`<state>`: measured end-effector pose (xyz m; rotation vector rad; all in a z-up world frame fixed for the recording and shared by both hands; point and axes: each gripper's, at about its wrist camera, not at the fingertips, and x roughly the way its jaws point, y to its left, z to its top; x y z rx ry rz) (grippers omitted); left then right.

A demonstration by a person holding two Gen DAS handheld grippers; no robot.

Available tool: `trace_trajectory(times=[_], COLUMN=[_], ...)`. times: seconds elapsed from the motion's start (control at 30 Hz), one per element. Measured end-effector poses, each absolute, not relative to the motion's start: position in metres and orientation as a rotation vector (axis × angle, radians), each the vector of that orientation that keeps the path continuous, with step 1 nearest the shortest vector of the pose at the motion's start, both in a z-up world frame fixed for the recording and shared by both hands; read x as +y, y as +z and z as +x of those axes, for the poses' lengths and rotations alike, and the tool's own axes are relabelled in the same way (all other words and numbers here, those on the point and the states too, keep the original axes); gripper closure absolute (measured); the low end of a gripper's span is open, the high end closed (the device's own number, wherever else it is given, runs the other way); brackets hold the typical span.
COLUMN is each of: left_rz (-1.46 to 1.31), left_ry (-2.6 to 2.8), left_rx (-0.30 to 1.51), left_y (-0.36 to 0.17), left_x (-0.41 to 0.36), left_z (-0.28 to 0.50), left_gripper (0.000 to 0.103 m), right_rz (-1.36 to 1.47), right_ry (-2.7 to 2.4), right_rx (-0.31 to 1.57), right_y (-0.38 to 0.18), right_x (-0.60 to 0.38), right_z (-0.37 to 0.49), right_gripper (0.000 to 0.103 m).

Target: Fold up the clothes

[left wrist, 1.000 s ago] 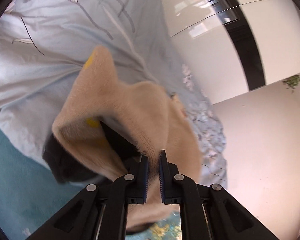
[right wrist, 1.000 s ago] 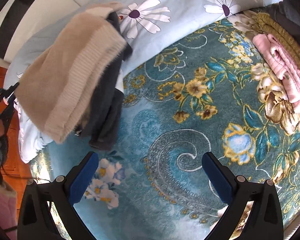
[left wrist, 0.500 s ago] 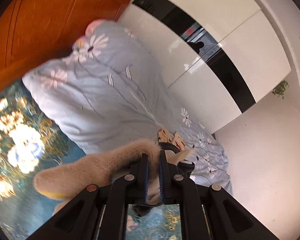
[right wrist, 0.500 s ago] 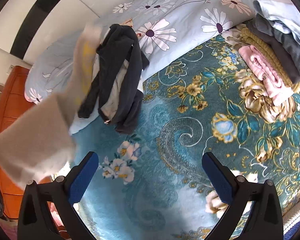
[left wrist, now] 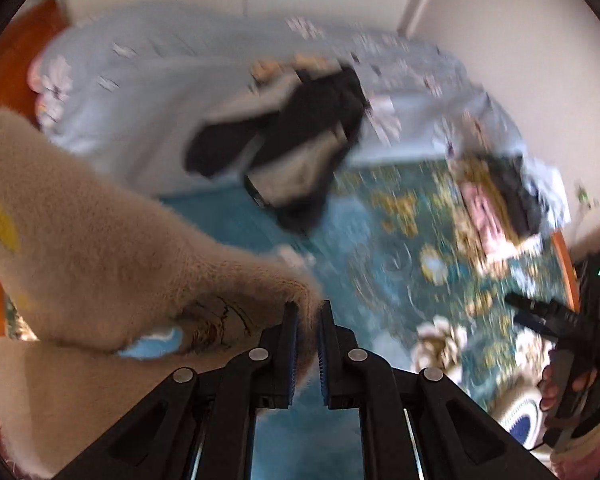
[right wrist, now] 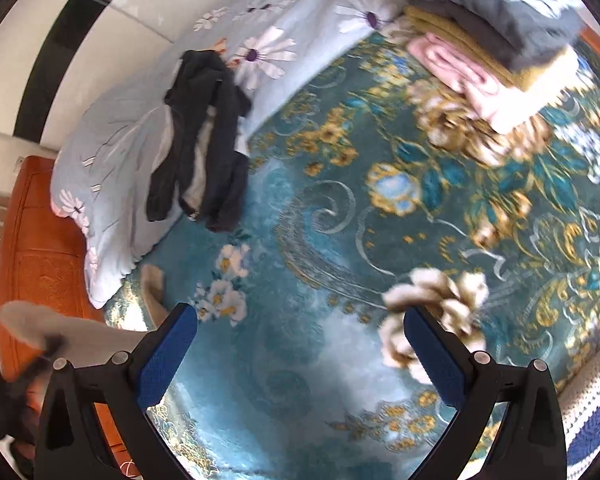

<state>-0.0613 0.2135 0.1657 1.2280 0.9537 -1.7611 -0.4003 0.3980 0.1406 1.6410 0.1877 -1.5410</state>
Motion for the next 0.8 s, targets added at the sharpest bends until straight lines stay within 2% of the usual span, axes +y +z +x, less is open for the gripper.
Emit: trace_trajectory(times=[0.1, 0.23, 0.37, 0.5, 0.57, 0.63, 0.67, 0.8], left_rz=[1.5, 1.631, 1.666, 1.582, 1.491, 1.409, 1.367, 1.2], left_ry=[-1.709, -1.634, -1.62, -1.582, -1.578, -1.583, -1.584, -1.554], left_rx=[0.99, 1.121, 1.143, 1.325, 1.388, 1.409, 1.412, 1.436], left_y=[0.082, 0.038, 0.045, 0.065, 0.078, 0.094, 0.103, 0.122], left_x=[0.248, 0.281, 0.298, 0.285, 0.271, 0.26, 0.255, 0.24], left_z=[-0.138, -0.187, -0.196, -0.171, -0.156, -0.138, -0.128, -0.078], left_gripper=[0.094, 0.094, 0.093, 0.091, 0.086, 0.062, 0.058, 0.05], right_rz=[1.686, 1.729, 1.764, 1.778, 1.767, 1.747, 1.737, 1.715], right_ry=[-1.577, -1.617, -1.627, -1.581, -1.525, -1.432, -1.384, -1.204], right_rx=[0.175, 0.165, 0.155, 0.141, 0.144, 0.158, 0.177, 0.252], right_y=[0.132, 0.122, 0.112, 0.103, 0.1, 0.098, 0.096, 0.088], right_x=[0.428, 0.466, 0.495, 0.499, 0.49, 0.475, 0.465, 0.429], right_z=[-0.415, -0.434, -0.445, -0.445, -0.439, -0.427, -0.418, -0.372], right_gripper=[0.0, 0.0, 0.0, 0.0, 0.0, 0.0, 0.0, 0.0])
